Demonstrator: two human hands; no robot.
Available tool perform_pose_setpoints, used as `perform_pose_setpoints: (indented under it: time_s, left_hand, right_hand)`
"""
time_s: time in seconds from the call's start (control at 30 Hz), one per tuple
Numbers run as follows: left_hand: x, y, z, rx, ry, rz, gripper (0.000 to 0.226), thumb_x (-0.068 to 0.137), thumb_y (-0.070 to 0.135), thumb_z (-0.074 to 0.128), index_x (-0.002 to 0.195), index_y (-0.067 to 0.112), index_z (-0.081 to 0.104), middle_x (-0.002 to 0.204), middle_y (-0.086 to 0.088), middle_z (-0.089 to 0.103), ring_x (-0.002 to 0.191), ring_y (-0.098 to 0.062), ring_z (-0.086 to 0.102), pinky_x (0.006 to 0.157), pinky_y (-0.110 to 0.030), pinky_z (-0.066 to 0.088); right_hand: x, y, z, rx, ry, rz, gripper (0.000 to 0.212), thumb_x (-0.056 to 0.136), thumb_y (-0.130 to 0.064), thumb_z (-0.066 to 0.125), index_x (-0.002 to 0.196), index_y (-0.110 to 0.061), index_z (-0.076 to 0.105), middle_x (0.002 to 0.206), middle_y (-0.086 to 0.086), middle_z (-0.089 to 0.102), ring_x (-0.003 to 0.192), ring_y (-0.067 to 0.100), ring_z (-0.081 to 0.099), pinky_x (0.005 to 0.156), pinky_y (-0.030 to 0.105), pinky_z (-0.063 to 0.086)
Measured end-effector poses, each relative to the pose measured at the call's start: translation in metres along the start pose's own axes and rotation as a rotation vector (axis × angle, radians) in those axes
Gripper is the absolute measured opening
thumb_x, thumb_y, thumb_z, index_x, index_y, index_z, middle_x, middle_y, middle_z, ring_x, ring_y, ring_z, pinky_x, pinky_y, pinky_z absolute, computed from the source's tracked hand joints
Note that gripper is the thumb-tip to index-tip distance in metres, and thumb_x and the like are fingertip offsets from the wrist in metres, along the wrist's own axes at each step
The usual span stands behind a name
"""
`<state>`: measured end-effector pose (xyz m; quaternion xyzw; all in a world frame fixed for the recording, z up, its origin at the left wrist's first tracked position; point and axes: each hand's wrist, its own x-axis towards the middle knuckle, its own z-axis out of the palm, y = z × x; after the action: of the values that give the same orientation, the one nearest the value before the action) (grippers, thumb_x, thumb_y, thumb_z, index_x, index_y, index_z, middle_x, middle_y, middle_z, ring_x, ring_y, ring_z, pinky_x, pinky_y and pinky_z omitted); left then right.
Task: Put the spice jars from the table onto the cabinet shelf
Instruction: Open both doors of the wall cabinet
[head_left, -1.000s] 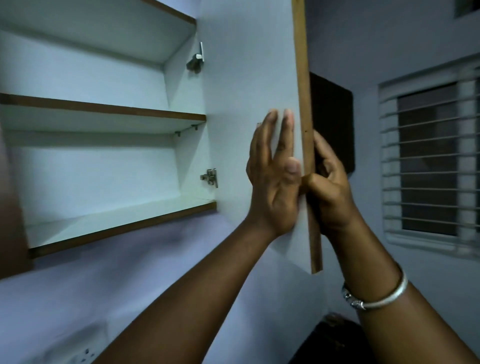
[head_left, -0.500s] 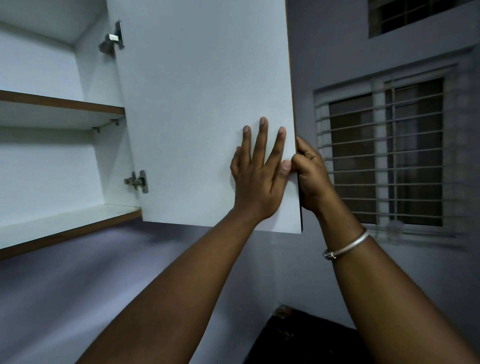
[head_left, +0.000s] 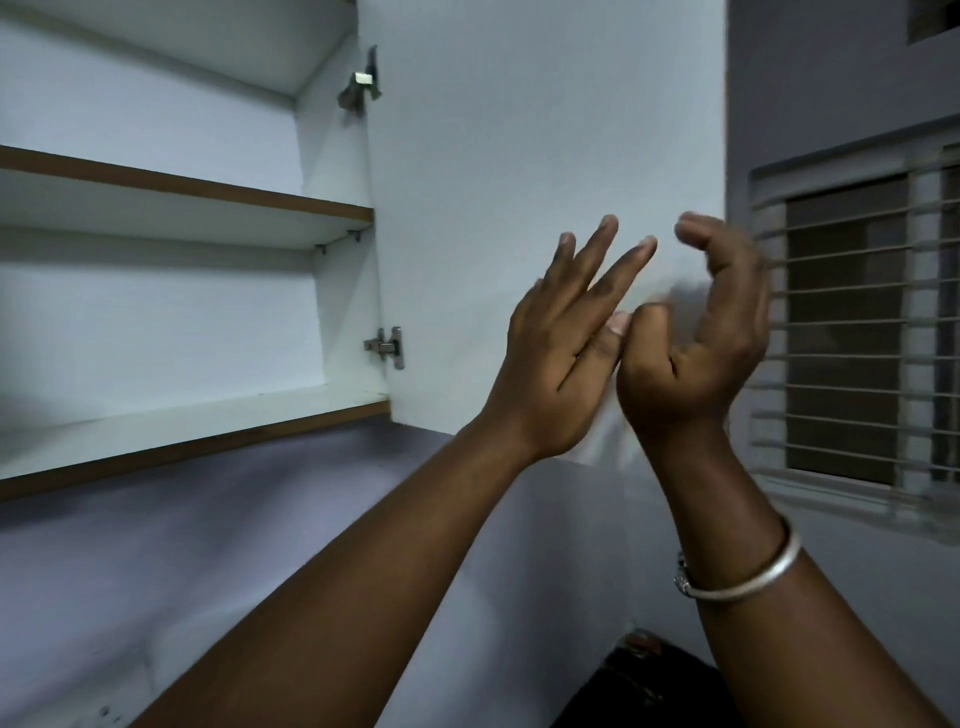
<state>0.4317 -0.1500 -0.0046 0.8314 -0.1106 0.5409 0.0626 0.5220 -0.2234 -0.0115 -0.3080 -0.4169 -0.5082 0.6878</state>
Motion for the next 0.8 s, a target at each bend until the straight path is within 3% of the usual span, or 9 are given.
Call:
perform_pose_setpoints:
  time_s: [0.13,0.23,0.43,0.53,0.63,0.7,0.8]
  left_hand:
    - [-0.034,-0.014,-0.083,0.228,-0.007,-0.069,0.056,0.105,0.03,0.031,0.157,0.011,0.038,0.17,-0.008,0.025,0.16,-0.029,0.008,0.124,-0.061,0.017]
    - [-0.066,-0.026,-0.151,0.51,-0.045,-0.217,0.055,0.105,0.039,0.032,0.157,0.022,0.04,0.171,0.001,0.023,0.161,-0.025,0.006,0.125,-0.054,0.016]
    - [-0.127,-0.041,-0.29,1.039,-0.055,-0.531,0.059,0.102,0.058,0.028,0.156,0.036,0.04,0.172,0.005,0.02,0.16,-0.024,0.005,0.124,-0.057,0.014]
    - [-0.15,-0.043,-0.353,1.272,-0.032,-0.657,0.061,0.103,0.06,0.027,0.159,0.037,0.034,0.174,0.003,0.012,0.16,-0.028,0.0,0.125,-0.061,0.01]
    - [-0.162,-0.044,-0.398,1.384,0.0,-0.772,0.065,0.104,0.06,0.029,0.163,0.037,0.017,0.174,-0.001,-0.004,0.159,-0.033,-0.009,0.122,-0.065,0.005]
    - [-0.166,-0.045,-0.413,1.386,0.009,-0.855,0.07,0.103,0.06,0.032,0.164,0.038,0.005,0.173,0.0,-0.014,0.158,-0.037,-0.014,0.12,-0.068,0.006]
    - [-0.168,-0.052,-0.415,1.375,-0.009,-0.929,0.074,0.104,0.058,0.034,0.163,0.039,-0.006,0.171,-0.001,-0.024,0.156,-0.04,-0.022,0.121,-0.069,0.002]
  right_hand:
    - [-0.034,-0.055,0.065,0.38,-0.05,0.241,0.036,0.079,0.003,0.044,0.109,-0.001,0.063,0.105,-0.003,0.064,0.098,0.019,0.067,0.081,0.039,0.058]
    - [-0.065,-0.093,0.119,0.635,-0.132,0.451,0.033,0.08,0.006,0.044,0.107,-0.005,0.061,0.098,-0.008,0.066,0.088,0.012,0.068,0.075,0.041,0.059]
    - [-0.117,-0.192,0.227,0.941,-0.451,0.902,0.029,0.077,-0.026,0.053,0.103,-0.017,0.06,0.086,0.009,0.071,0.09,0.032,0.071,0.079,0.046,0.061]
    - [-0.134,-0.241,0.281,0.96,-0.696,1.055,0.024,0.09,-0.019,0.057,0.113,-0.018,0.062,0.098,0.007,0.072,0.099,0.029,0.069,0.091,0.048,0.058]
    - [-0.137,-0.279,0.323,1.011,-0.915,1.162,0.039,0.101,-0.031,0.057,0.136,-0.016,0.054,0.122,0.0,0.062,0.113,0.019,0.059,0.096,0.031,0.047]
    - [-0.139,-0.3,0.342,1.082,-0.988,1.246,0.042,0.105,-0.034,0.051,0.141,-0.013,0.051,0.136,0.007,0.058,0.116,0.019,0.057,0.101,0.031,0.046]
    - [-0.142,-0.32,0.353,1.155,-0.969,1.334,0.037,0.109,-0.03,0.042,0.131,-0.007,0.06,0.123,0.011,0.066,0.1,0.016,0.063,0.086,0.028,0.051]
